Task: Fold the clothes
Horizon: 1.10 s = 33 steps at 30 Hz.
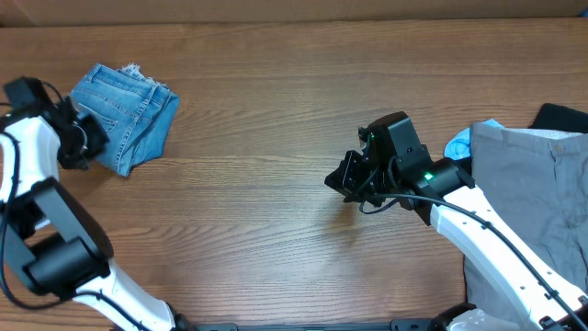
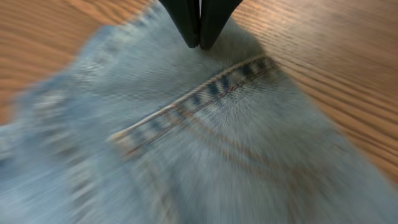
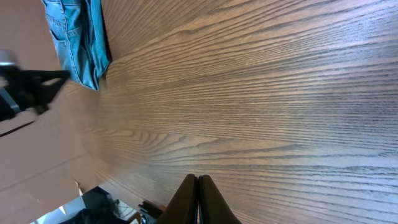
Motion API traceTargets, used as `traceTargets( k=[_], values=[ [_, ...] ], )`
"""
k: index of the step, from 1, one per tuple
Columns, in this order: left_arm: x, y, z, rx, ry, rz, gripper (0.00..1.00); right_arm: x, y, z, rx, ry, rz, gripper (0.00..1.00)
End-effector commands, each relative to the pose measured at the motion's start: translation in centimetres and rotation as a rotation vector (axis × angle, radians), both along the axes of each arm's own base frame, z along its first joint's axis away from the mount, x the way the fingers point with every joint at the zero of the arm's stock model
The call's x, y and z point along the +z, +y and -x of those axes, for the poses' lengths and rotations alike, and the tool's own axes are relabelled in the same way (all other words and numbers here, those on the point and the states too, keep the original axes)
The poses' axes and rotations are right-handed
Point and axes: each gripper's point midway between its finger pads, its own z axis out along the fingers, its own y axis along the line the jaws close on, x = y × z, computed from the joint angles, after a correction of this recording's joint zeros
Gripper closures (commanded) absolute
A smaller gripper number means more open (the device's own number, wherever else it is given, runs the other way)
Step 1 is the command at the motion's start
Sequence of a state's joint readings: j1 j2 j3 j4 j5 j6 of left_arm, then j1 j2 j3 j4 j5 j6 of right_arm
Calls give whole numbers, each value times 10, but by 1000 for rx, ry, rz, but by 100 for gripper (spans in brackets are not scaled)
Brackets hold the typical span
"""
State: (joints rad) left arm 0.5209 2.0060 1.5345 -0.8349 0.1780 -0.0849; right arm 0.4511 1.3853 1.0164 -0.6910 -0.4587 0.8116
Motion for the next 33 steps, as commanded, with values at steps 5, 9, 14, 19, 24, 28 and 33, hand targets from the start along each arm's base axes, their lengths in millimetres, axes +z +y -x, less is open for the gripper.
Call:
traceTargets(
  k=[5,9,14,19,24,28,33],
  values=[
    [-62,-31,-2,-98,119,28,96,7,-2,-8,-15,-30,-2,95],
    [-84,-45,-11,-97,135,43,96,7,-2,-7,-15,-30,-2,95],
    [-97,-60,-27,12,98,116,96,7,-2,-8,-18,-32,1,95],
    [-99,-73,-45,44,49,145,95,6,-4,-10,-27,-37,13,95],
    [-90,-88,-75,8,-64,163,88,6,-5,-10,-29,-40,18,95],
    [-82,-89,-95,12,-149,171,83,5,-5,-9,-29,-33,20,95],
    [-55,-92,-102,-84,-194,207,78,4,-5,-7,-24,-23,18,95]
  ],
)
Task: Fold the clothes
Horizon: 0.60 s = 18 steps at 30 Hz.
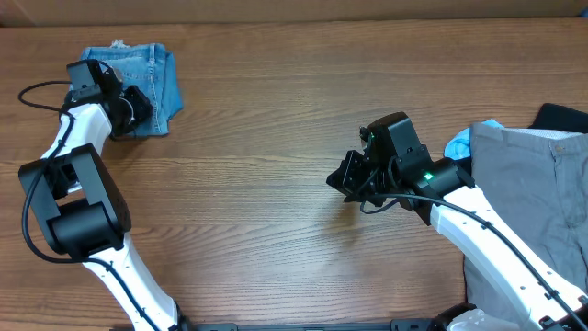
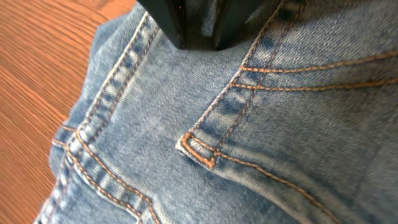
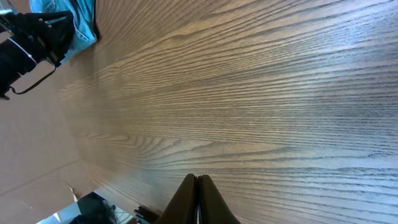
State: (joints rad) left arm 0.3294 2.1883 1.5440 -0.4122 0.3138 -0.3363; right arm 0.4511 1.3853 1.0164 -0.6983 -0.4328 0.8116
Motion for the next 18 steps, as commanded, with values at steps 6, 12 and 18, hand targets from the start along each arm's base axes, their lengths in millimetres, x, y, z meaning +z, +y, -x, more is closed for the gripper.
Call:
traceTargets(
  k=[6,12,18],
  values=[
    [28,14,38,-119,154,-96,70,7,0,-5,-6,-18,-10,95],
    [20,45,69,-44,312,-260,96,7,0,-5,-7,-18,-10,95],
    [16,36,68,-68,300,-214,96,7,0,-4,-6,-18,-10,95]
  ],
)
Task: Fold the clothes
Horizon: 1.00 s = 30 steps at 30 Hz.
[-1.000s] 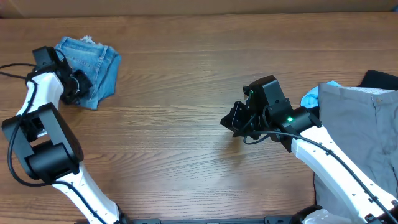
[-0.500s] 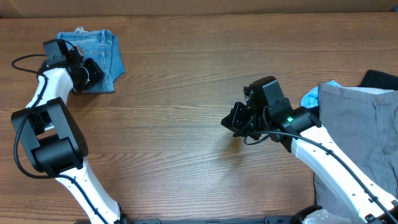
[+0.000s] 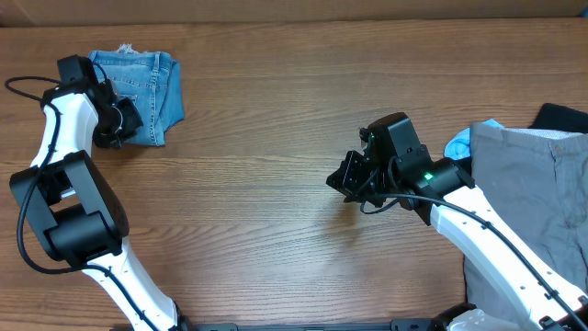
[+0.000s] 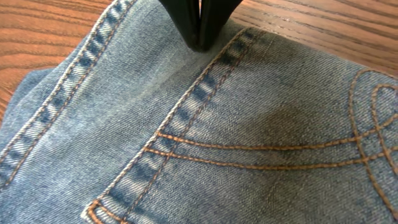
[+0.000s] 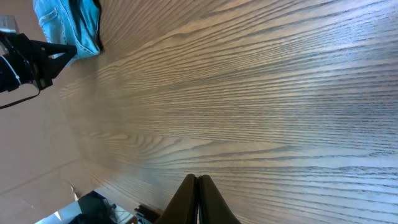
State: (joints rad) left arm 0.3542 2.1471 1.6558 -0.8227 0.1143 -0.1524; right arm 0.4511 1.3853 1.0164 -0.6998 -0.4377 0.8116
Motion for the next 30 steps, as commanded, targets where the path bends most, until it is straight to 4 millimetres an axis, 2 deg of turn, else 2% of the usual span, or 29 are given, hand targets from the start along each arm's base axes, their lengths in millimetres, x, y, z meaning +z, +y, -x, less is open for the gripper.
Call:
traceTargets(
  k=[1,5,10,14,17,19,27,30],
  values=[
    [4,9,6,-5,15,-46,96,7,-1,-5,-9,-21,-7,95],
    [-5,13,11,8,45,-62,96,6,-2,-7,-16,-26,3,94],
    [-30,38,8,67,79,-178,96,6,-3,-7,-17,-26,5,94],
    [-64,36,3,62,94,-153,96,6,-3,-7,-18,-27,5,94],
    [-78,27,-7,43,62,-92,96,6,-3,-7,-17,-26,5,94],
    [-76,21,-17,31,16,-60,96,6,-3,-7,-17,-26,5,94],
    [-43,15,-57,9,-141,2,84,6,-3,-7,-17,-26,5,95],
    [-31,9,-63,-6,-158,42,83,6,-3,-7,-17,-26,5,95]
  ],
)
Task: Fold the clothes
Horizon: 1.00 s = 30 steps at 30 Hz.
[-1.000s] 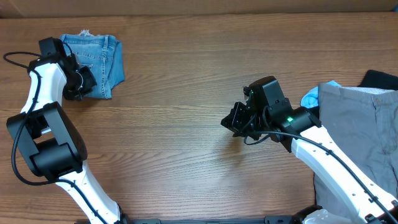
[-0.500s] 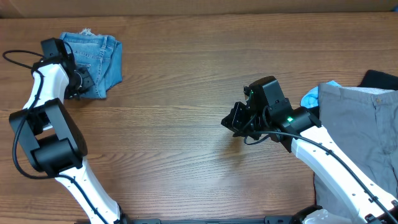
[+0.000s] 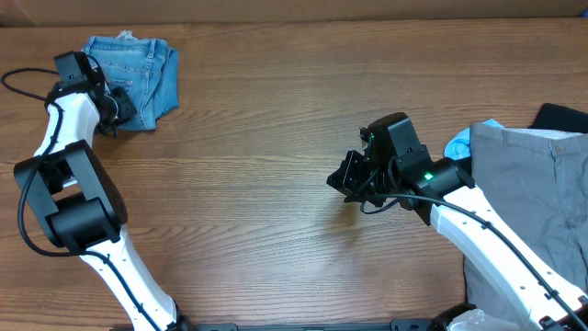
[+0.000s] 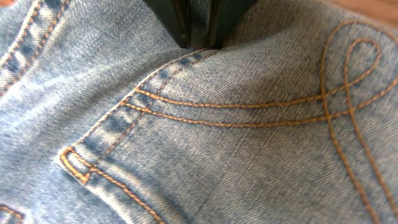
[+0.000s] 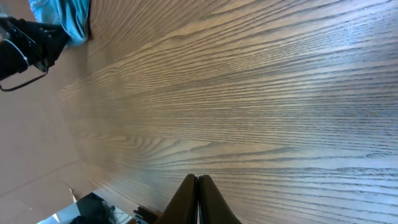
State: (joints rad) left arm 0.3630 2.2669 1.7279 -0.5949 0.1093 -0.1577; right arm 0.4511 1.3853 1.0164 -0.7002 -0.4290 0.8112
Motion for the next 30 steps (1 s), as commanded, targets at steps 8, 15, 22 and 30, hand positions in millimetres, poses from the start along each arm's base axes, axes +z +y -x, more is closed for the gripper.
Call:
traceTargets(
  k=[8,15,22,30],
  values=[
    [71,-15,0,-114,29,70,71,17,-3,-14,16,-102,21,96],
    [245,-45,44,-280,-131,-87,39,89,-16,-52,23,-424,125,94],
    [339,-108,118,-365,-241,-165,0,162,-42,-70,-46,-646,253,81],
    [373,-164,200,-444,-222,-244,0,240,-62,-54,-34,-829,314,20]
  ],
)
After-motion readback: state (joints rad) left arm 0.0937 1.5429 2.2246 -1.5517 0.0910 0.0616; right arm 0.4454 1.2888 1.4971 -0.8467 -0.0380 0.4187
